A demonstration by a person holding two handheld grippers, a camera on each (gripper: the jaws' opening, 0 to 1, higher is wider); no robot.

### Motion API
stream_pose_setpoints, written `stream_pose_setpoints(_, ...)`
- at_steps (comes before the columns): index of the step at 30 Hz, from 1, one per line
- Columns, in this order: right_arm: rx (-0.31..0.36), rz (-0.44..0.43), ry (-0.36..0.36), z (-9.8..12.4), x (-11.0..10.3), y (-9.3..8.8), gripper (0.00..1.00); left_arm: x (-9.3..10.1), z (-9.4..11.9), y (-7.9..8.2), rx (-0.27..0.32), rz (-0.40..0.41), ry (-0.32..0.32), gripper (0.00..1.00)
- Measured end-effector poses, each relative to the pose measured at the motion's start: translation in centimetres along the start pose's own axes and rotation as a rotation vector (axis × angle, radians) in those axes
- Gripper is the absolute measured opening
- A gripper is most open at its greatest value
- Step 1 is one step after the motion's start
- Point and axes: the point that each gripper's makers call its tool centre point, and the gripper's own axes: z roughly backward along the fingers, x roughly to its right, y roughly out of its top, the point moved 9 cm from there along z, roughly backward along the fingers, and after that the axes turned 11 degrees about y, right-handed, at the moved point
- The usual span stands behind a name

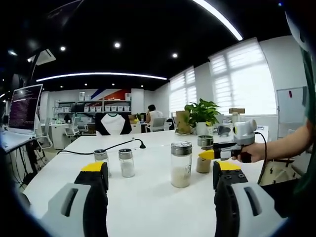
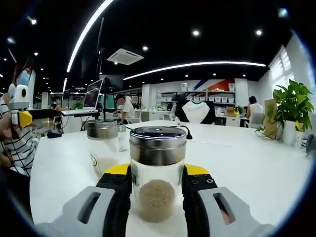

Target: Rotate the seasoning bottle until the label or dispensing opening points toward the visible target arrow and the bottle remains upright within the marked orientation range

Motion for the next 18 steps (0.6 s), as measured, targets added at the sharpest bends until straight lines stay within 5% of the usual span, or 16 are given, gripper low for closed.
stream_pose_setpoints(18,0.013,0.016,0.298,0.4,1.8,-0.1,0.38,0.0,-0.1,0.0,-0.006,0.001,0.005,0.93)
